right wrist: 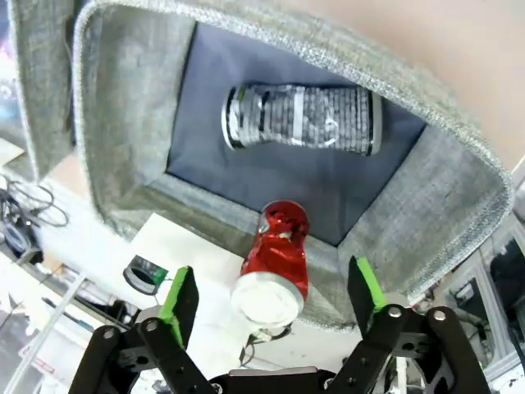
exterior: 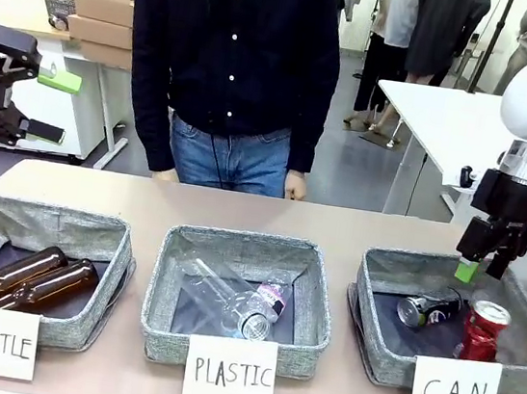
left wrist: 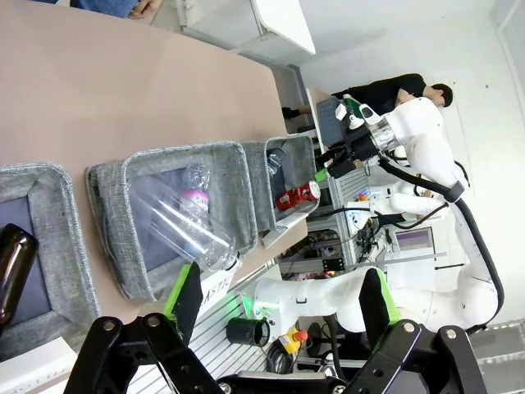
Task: Sort the can waste into the basket.
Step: Pick up the can waste from the table and place it in the right Fabric basket.
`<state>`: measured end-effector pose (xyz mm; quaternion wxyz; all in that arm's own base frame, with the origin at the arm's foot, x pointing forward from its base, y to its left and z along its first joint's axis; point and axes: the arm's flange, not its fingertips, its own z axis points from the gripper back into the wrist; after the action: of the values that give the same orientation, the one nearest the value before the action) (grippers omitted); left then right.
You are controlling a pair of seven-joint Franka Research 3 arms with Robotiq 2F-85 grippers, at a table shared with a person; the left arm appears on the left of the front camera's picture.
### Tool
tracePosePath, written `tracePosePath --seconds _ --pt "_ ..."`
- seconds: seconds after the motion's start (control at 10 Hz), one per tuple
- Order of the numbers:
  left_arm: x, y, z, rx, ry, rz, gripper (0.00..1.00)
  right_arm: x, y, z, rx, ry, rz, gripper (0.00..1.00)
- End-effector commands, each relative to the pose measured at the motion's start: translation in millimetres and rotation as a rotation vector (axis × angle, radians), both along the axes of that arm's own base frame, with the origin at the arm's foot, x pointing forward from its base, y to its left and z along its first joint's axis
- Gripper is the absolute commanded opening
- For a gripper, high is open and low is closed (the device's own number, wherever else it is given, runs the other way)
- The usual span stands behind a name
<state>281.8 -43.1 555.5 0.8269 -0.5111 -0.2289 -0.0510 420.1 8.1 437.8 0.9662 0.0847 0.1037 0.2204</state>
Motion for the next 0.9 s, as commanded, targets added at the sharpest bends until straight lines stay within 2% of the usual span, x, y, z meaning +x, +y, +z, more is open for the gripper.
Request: tracePosePath --seconds 0.0,0.2,0.3,0.4,0.5,0.6,0.7,0.8 --pt "0 -2 1 -0.019 -0.01 -0.006 1.0 8 0 2 0.045 -0.023 0.024 1.0" --pt "0 -2 1 -0.019 -0.01 -0.006 1.0 10 6 5 0.115 -0.047 0.004 1.0" --pt "0 -2 1 -0.019 -0.01 -0.006 1.0 10 24 8 0.262 -0.087 -0.082 1.0" --pt "0 -2 1 -0.019 -0.01 -0.006 1.0 7 55 14 0.522 -0.009 -0.085 1.0" --pt "0 -2 1 -0.019 -0.01 -0.006 1.0 9 87 24 0.764 0.17 -0.242 1.0" --pt "0 -2 1 -0.019 -0.01 -0.006 1.0 15 107 34 0.968 0.295 -0.339 1.0" --pt "0 -2 1 -0.019 -0.01 -0.006 1.0 16 115 47 1.08 0.483 -0.313 1.0" --pt "0 -2 1 -0.019 -0.01 -0.006 1.0 16 117 52 1.125 0.554 -0.285 1.0"
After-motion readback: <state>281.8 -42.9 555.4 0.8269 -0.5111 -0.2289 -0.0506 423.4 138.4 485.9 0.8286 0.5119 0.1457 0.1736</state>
